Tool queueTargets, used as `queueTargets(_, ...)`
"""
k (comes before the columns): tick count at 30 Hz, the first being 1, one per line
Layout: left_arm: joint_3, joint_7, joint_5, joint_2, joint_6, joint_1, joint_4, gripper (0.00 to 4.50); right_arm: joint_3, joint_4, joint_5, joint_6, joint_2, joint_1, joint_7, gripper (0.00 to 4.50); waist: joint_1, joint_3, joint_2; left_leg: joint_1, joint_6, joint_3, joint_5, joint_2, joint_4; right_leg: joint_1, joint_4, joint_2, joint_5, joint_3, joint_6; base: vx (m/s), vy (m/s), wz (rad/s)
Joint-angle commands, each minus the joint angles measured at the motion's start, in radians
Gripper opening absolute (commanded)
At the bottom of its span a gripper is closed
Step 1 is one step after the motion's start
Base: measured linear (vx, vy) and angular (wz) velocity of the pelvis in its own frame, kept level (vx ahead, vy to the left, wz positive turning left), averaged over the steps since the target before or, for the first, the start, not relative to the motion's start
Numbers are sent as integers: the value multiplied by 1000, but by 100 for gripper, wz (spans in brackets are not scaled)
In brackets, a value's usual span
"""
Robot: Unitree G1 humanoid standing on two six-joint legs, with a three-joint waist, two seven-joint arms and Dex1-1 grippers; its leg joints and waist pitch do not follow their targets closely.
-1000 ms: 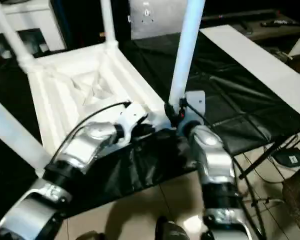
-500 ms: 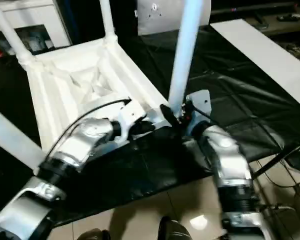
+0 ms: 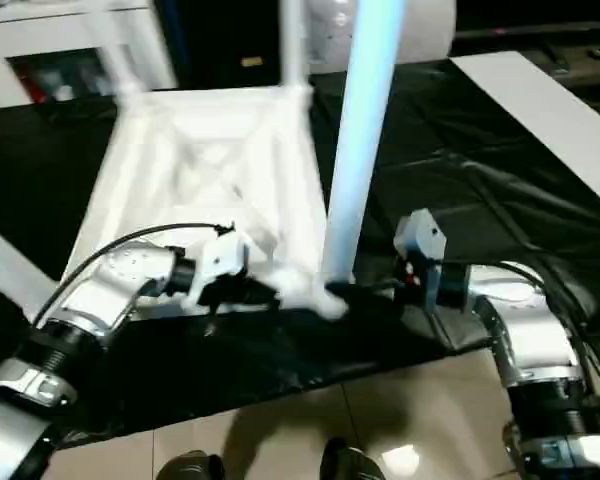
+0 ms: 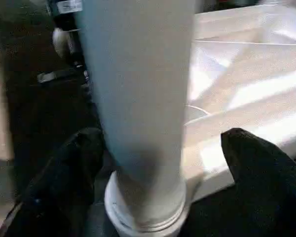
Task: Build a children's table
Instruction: Rotate leg to tighten
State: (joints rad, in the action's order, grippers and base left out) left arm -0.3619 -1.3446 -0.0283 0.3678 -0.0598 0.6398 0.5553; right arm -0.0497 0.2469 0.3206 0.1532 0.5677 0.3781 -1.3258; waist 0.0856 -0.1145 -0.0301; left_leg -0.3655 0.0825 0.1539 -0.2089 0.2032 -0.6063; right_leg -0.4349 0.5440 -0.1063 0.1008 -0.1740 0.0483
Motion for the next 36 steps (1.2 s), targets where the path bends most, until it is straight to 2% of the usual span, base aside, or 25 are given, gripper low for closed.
queueTargets(1, -44, -76, 7, 11, -33, 16, -15, 0, -25, -8, 15, 12, 20, 10, -70, 372, -3, 98, 27, 2, -164, 5, -80, 28, 64, 81, -53, -50, 410, 59, 89, 0, 0, 0)
queueTargets(2, -46, -93, 7, 19, -43, 20, -9, 0, -41, -6, 14, 12, 30, 11, -101, 360, 4, 100, 24, 6, -166, 7, -71, 28, 63, 78, -51, -51, 394, 61, 101, 0, 0, 0)
queueTargets(3, -48, -103, 8, 24, -49, 24, -5, 0, -54, -3, 12, 15, 38, 13, -125, 348, 6, 100, 25, 3, -168, 7, -60, 29, 63, 80, -47, -50, 376, 62, 113, 0, 0, 0)
queueTargets(4, -48, -103, 8, 24, -49, 24, -5, 0, -54, -3, 12, 15, 38, 13, -125, 337, 8, 101, 27, 4, -168, 7, -56, 30, 63, 80, -45, -51, 364, 63, 119, 0, 0, 0)
queueTargets(5, -51, -115, 11, 31, -57, 28, -2, 0, -65, 0, 14, 21, 43, 15, -144, 329, 8, 101, 33, 2, -168, 7, -53, 30, 63, 81, -43, -51, 361, 64, 121, 0, 0, 0)
queueTargets(8, -52, -149, 7, 41, -68, 32, -5, 0, -84, 16, 15, 21, 44, 26, -184, 304, 9, 100, 33, -2, -158, 8, -60, 26, 64, 85, -47, -52, 390, 62, 110, 0, 0, 0)
queueTargets(9, -52, -157, 5, 44, -71, 32, -8, 0, -89, 23, 13, 16, 42, 30, -192, 291, 8, 101, 37, -3, -151, 7, -63, 25, 64, 87, -49, -53, 401, 61, 103, 0, 0, 0)
queueTargets(13, -56, -168, 2, 47, -80, 32, -9, 0, -99, 46, 8, 5, 25, 46, -198, 260, 8, 101, 37, -3, -137, 8, -67, 25, 64, 85, -51, -50, 417, 59, 94, 0, 0, 0)
queueTargets(16, -57, -169, 1, 46, -84, 33, -5, 0, -103, 56, 7, -2, 16, 52, -199, 228, 9, 102, 37, 0, -132, 7, -67, 27, 64, 84, -50, -50, 413, 60, 97, 0, 0, 0)
queueTargets(21, -55, -166, -5, 43, -82, 33, 0, 0, -103, 71, 5, -7, -2, 55, -192, 197, 10, 103, 38, -3, -132, 7, -64, 27, 64, 87, -47, -50, 393, 60, 106, 0, 0, 0)
queueTargets(25, -45, -143, -10, 36, -70, 30, 1, 0, -98, 50, 22, 15, -6, 39, -187, 189, 11, 103, 38, -2, -128, 8, -68, 25, 64, 87, -49, -50, 408, 60, 99, 0, 0, 0)
queueTargets(26, -43, -141, -10, 35, -69, 30, 1, 0, -98, 47, 23, 18, -6, 37, -186, 189, 12, 103, 34, -2, -128, 8, -68, 26, 64, 86, -51, -49, 407, 60, 98, 0, 0, 0)
queueTargets(28, -26, -81, -17, 14, -20, 16, -15, 0, -86, -15, 57, 68, -13, -13, -158, 188, 14, 103, 35, -1, -130, 7, -57, 29, 65, 87, -49, -48, 388, 62, 100, 0, 0, 0)
queueTargets(31, -15, -42, -30, -6, 26, -5, -50, 0, -77, -65, 69, 84, -26, -61, -117, 188, 20, 104, 36, 1, -130, 7, -57, 32, 66, 85, -47, -50, 379, 62, 110, 0, 0, 0)
queueTargets(36, -24, -25, -33, -18, 46, -40, -94, 0, -62, -95, 67, 105, -49, -100, -44, 188, 16, 96, 29, 2, -102, 7, -112, 22, 69, 85, -68, -48, 480, 55, 60, 0, 0, 0)
